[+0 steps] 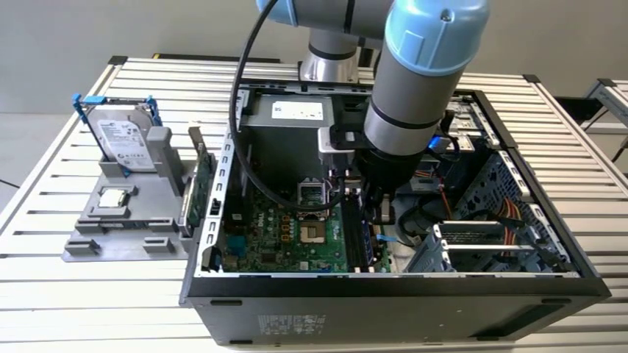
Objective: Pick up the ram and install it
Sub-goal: 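Press down the ram until it locks into place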
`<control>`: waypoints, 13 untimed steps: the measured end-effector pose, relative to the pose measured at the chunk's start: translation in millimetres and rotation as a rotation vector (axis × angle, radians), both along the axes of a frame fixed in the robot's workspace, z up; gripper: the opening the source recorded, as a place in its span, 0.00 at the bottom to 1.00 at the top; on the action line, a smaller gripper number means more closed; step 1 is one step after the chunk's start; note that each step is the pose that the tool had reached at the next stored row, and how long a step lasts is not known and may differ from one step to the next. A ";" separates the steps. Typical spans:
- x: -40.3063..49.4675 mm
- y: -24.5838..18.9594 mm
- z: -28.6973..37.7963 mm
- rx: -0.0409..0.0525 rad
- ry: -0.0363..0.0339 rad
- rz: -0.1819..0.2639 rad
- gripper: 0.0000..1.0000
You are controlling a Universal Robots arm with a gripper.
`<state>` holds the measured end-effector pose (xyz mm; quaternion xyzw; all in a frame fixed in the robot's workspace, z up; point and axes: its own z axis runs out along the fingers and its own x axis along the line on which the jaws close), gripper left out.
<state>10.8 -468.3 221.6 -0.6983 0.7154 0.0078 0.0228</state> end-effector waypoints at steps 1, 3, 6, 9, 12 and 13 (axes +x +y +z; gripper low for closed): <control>0.0 0.0 -0.2 -0.0001 0.0000 0.000 0.00; 0.0 0.1 -1.1 0.0004 0.0000 0.000 0.00; 0.0 0.0 -1.8 -0.0002 0.0002 0.000 0.00; 0.0 0.0 -2.3 -0.0002 0.0001 0.000 0.00; 0.0 0.0 -2.5 0.0000 0.0000 0.000 0.00; 0.0 0.0 -2.4 0.0000 0.0001 0.000 0.00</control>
